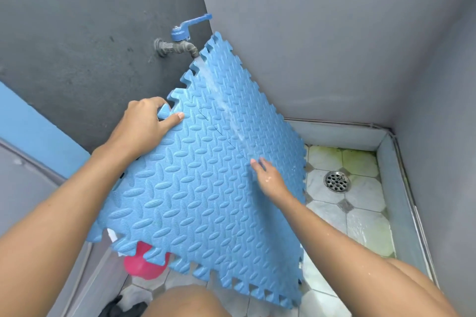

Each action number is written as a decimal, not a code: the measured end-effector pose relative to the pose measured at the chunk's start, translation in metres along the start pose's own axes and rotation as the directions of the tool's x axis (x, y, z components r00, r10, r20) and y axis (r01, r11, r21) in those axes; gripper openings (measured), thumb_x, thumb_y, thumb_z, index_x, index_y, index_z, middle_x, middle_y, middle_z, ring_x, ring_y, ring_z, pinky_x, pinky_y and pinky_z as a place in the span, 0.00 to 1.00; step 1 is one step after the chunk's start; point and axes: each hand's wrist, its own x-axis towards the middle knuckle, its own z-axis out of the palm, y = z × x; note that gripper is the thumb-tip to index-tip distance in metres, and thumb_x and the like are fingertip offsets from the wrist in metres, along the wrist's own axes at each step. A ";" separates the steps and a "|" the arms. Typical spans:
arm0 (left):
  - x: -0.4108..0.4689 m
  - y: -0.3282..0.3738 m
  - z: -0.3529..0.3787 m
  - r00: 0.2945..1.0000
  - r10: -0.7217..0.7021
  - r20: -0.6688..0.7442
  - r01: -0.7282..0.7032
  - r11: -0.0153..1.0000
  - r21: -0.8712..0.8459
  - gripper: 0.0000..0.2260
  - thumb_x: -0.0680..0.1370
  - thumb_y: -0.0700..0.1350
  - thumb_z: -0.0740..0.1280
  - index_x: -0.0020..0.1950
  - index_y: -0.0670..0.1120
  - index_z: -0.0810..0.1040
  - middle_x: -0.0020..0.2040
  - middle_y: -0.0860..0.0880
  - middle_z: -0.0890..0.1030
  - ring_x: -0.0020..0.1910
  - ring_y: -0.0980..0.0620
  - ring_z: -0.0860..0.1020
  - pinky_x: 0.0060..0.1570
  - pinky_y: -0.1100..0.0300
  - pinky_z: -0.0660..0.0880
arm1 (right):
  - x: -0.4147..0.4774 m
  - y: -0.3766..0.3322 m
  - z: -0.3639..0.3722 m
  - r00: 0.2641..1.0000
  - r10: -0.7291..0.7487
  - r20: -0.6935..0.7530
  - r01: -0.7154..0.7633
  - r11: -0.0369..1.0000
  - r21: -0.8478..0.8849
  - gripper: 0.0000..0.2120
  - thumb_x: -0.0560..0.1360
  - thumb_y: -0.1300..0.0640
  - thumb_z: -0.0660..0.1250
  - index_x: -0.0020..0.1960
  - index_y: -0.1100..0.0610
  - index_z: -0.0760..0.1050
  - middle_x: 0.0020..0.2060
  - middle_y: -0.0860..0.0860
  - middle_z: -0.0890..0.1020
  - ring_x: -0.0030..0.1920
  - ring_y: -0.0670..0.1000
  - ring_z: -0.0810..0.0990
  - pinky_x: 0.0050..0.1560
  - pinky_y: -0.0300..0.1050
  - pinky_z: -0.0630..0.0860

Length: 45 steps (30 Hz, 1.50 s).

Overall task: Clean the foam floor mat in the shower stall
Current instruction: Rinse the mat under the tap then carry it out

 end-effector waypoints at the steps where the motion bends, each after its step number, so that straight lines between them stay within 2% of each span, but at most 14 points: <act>1: -0.002 -0.001 0.001 1.000 -0.001 0.003 0.001 1.000 -0.006 0.20 0.79 0.60 0.70 0.48 0.42 0.80 0.31 0.43 0.77 0.38 0.45 0.75 0.45 0.44 0.77 | 0.008 -0.034 -0.008 0.997 -0.071 0.003 0.071 0.996 0.051 0.26 0.82 0.43 0.60 0.75 0.57 0.69 0.73 0.51 0.72 0.74 0.52 0.68 0.76 0.51 0.62; 3: -0.006 -0.003 0.002 1.000 -0.003 0.005 0.003 1.000 -0.022 0.20 0.79 0.61 0.69 0.47 0.42 0.80 0.31 0.44 0.78 0.37 0.46 0.75 0.43 0.46 0.76 | 0.016 -0.104 -0.022 0.977 -0.211 -0.006 0.210 0.970 0.123 0.19 0.82 0.44 0.61 0.66 0.55 0.76 0.62 0.50 0.80 0.60 0.51 0.80 0.62 0.56 0.76; 6: -0.009 -0.002 0.003 1.000 -0.014 0.012 0.014 0.999 -0.041 0.20 0.79 0.60 0.69 0.48 0.42 0.80 0.32 0.45 0.78 0.38 0.46 0.75 0.37 0.50 0.71 | 0.024 -0.204 -0.042 0.937 -0.348 -0.039 0.350 0.922 0.169 0.18 0.83 0.45 0.56 0.58 0.56 0.77 0.50 0.51 0.82 0.41 0.49 0.82 0.43 0.50 0.77; 12: -0.013 0.001 0.003 0.999 -0.025 0.028 0.027 0.999 -0.046 0.20 0.79 0.60 0.69 0.50 0.42 0.80 0.36 0.45 0.79 0.47 0.41 0.78 0.46 0.47 0.77 | 0.033 -0.325 -0.047 0.915 -0.404 -0.007 0.402 0.913 -0.070 0.26 0.84 0.43 0.49 0.52 0.60 0.78 0.42 0.55 0.85 0.34 0.51 0.81 0.37 0.42 0.73; 15: -0.012 0.000 0.002 0.999 -0.033 0.035 0.035 0.998 -0.057 0.20 0.80 0.61 0.69 0.49 0.43 0.79 0.36 0.46 0.80 0.45 0.42 0.79 0.42 0.49 0.77 | 0.041 -0.341 -0.043 0.917 -0.397 -0.038 0.392 0.916 -0.088 0.21 0.85 0.52 0.53 0.46 0.63 0.78 0.32 0.54 0.81 0.26 0.49 0.75 0.26 0.35 0.68; 17: -0.012 0.000 0.004 0.999 -0.040 0.032 0.041 0.997 -0.059 0.20 0.80 0.61 0.68 0.50 0.43 0.78 0.34 0.46 0.78 0.43 0.42 0.78 0.37 0.52 0.72 | 0.049 -0.343 -0.044 0.919 -0.385 -0.087 0.376 0.920 -0.108 0.19 0.84 0.54 0.55 0.44 0.62 0.79 0.26 0.50 0.77 0.24 0.46 0.72 0.27 0.37 0.68; 22: -0.014 0.000 0.004 0.998 -0.041 0.039 0.043 0.998 -0.051 0.20 0.80 0.62 0.67 0.50 0.44 0.78 0.32 0.47 0.75 0.38 0.45 0.77 0.34 0.53 0.70 | 0.059 -0.359 -0.029 0.930 -0.366 -0.041 0.352 0.915 -0.195 0.15 0.84 0.54 0.57 0.43 0.59 0.74 0.35 0.52 0.76 0.31 0.50 0.71 0.32 0.42 0.67; 27: -0.013 -0.001 0.007 0.999 -0.018 0.044 0.020 0.999 -0.046 0.19 0.80 0.61 0.67 0.50 0.44 0.77 0.31 0.48 0.74 0.32 0.49 0.72 0.33 0.53 0.68 | 0.071 -0.348 -0.017 0.930 -0.367 -0.036 0.362 0.928 -0.091 0.22 0.85 0.50 0.53 0.37 0.57 0.74 0.31 0.51 0.74 0.31 0.50 0.69 0.35 0.44 0.69; 31: -0.008 -0.002 0.015 0.998 0.007 0.069 -0.003 0.998 -0.059 0.22 0.80 0.63 0.66 0.52 0.43 0.78 0.31 0.46 0.75 0.40 0.42 0.78 0.37 0.50 0.75 | 0.076 -0.331 -0.032 0.871 -0.481 0.098 0.490 0.865 -0.106 0.19 0.85 0.52 0.53 0.46 0.55 0.79 0.37 0.48 0.81 0.33 0.48 0.71 0.32 0.41 0.69; 33: -0.003 0.001 0.018 0.996 0.010 0.086 -0.004 0.997 -0.071 0.21 0.80 0.63 0.66 0.52 0.44 0.78 0.30 0.46 0.75 0.39 0.43 0.78 0.33 0.52 0.71 | 0.080 -0.328 -0.048 0.843 -0.509 0.177 0.538 0.804 -0.253 0.17 0.81 0.62 0.54 0.59 0.53 0.80 0.49 0.46 0.83 0.41 0.49 0.77 0.36 0.41 0.73; 34: 0.000 0.003 0.019 0.996 0.011 0.094 -0.003 0.997 -0.080 0.20 0.80 0.63 0.67 0.52 0.45 0.78 0.29 0.47 0.74 0.36 0.43 0.77 0.32 0.54 0.69 | 0.082 -0.327 -0.056 0.831 -0.508 0.226 0.556 0.747 -0.365 0.25 0.77 0.68 0.53 0.65 0.50 0.77 0.56 0.46 0.82 0.50 0.50 0.79 0.41 0.41 0.75; 38: 0.007 0.016 0.019 0.988 0.023 0.153 -0.003 0.991 -0.135 0.18 0.80 0.61 0.67 0.55 0.46 0.78 0.27 0.48 0.73 0.32 0.44 0.75 0.31 0.56 0.69 | 0.081 -0.322 -0.093 0.819 -0.387 0.423 0.561 0.384 -0.734 0.42 0.71 0.73 0.51 0.76 0.37 0.63 0.73 0.46 0.69 0.71 0.55 0.63 0.63 0.51 0.72; 41: 0.007 0.029 0.007 0.979 0.009 0.201 0.033 0.979 -0.203 0.19 0.81 0.59 0.68 0.62 0.46 0.79 0.24 0.51 0.70 0.27 0.50 0.71 0.32 0.56 0.70 | 0.086 -0.313 -0.129 0.835 -0.265 0.482 0.542 0.242 -0.805 0.38 0.73 0.70 0.60 0.75 0.39 0.65 0.76 0.44 0.65 0.71 0.60 0.60 0.68 0.59 0.69; 45: 0.018 0.038 -0.022 0.954 -0.050 0.295 0.133 0.954 -0.270 0.18 0.80 0.57 0.70 0.63 0.46 0.80 0.24 0.53 0.67 0.24 0.53 0.68 0.33 0.55 0.68 | 0.069 -0.316 -0.175 0.865 -0.103 0.490 0.500 0.250 -0.829 0.23 0.76 0.61 0.69 0.68 0.44 0.74 0.74 0.51 0.69 0.69 0.61 0.65 0.69 0.61 0.67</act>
